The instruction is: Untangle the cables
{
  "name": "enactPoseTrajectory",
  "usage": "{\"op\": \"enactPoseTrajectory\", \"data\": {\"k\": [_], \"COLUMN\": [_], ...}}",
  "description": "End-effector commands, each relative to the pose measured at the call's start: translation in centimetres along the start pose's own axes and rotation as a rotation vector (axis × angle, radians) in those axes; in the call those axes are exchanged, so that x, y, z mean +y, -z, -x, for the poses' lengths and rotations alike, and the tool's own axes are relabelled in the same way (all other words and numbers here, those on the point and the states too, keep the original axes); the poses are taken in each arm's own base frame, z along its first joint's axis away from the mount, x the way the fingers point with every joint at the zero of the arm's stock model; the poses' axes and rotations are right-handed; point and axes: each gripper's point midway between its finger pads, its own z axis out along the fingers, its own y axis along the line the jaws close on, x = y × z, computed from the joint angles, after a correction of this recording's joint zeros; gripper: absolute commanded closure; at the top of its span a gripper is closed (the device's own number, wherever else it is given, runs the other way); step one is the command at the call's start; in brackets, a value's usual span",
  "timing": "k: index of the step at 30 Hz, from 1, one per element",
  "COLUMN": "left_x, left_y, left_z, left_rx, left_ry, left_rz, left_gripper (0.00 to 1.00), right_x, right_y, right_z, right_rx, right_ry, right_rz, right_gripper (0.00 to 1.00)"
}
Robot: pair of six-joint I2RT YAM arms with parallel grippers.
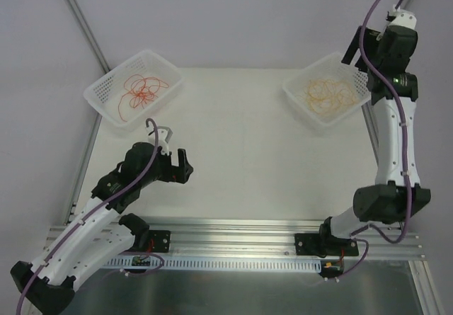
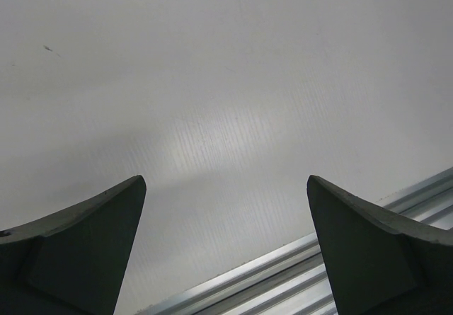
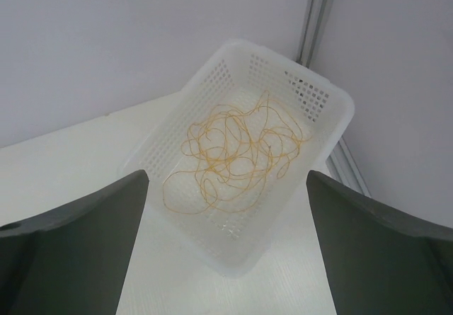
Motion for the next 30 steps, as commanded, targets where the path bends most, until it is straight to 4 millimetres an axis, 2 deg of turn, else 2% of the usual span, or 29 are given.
{"op": "enactPoseTrajectory", "data": {"k": [1,3,4,5,7,8,10,11,13,14,15,17,18,19,26,28,30], "left_x": [-0.6,-0.2,-0.1,0.0,0.6,0.8,1.8,2.2,3.8,4.3,5.0,6.5,7.0,7.6,10.0,10.3,10.3], "left_y": [2.6,4.2,4.8,5.4,7.3,8.5,9.8,11.0,12.3,13.6,14.2,15.8,16.2,17.1,23.0,24.3,24.7], "left_z": [2.2,3.4,3.8,4.3,5.4,5.8,5.6,5.9,5.6,5.8,5.6,5.1,4.9,4.7,3.6,3.3,2.8], "left_rx": [-0.082,-0.151,-0.176,-0.204,-0.278,-0.321,-0.352,-0.401,-0.445,-0.497,-0.52,-0.589,-0.606,-0.645,-0.815,-0.832,-0.815], "left_ry": [0.026,0.036,0.047,0.055,0.072,0.078,0.085,0.092,0.107,0.12,0.131,0.161,0.154,0.158,0.206,0.249,0.236], "left_rz": [-0.021,-0.005,0.001,0.008,0.035,0.034,0.078,0.083,0.154,0.162,0.19,0.242,0.255,0.27,0.324,0.326,0.317], "left_gripper": [0.01,0.01,0.01,0.01,0.01,0.01,0.01,0.01,0.01,0.01,0.01,0.01,0.01,0.01,0.01,0.01,0.01], "right_x": [-0.9,-1.4,-1.6,-2.0,-2.5,-3.2,-4.4,-4.9,-5.6,-5.9,-6.4,-6.5,-6.7,-6.8,-9.2,-9.6,-9.4], "right_y": [7.9,10.7,11.0,14.5,16.9,19.9,22.7,24.9,27.4,27.8,30.0,30.6,32.0,32.5,36.1,37.1,37.5], "right_z": [2.9,2.7,0.8,1.7,0.8,0.7,-0.4,-0.9,-1.9,-2.8,-3.4,-5.7,-6.4,-7.1,-12.3,-13.8,-15.4], "right_rx": [-0.126,-0.16,-0.134,-0.202,-0.219,-0.266,-0.276,-0.312,-0.335,-0.333,-0.37,-0.349,-0.381,-0.39,-0.39,-0.4,-0.373], "right_ry": [-0.002,-0.011,-0.006,-0.014,-0.012,-0.018,-0.007,-0.003,0.009,0.012,0.002,0.026,0.025,0.023,0.028,0.032,0.052], "right_rz": [0.031,0.035,0.04,0.056,0.06,0.057,0.028,0.03,0.027,0.023,0.025,0.045,0.056,0.063,0.04,0.056,0.107], "right_gripper": [0.0,0.0,0.01,0.0,0.0,0.0,0.0,0.0,0.0,0.01,0.0,0.0,0.0,0.0,0.0,0.0,0.0]}}
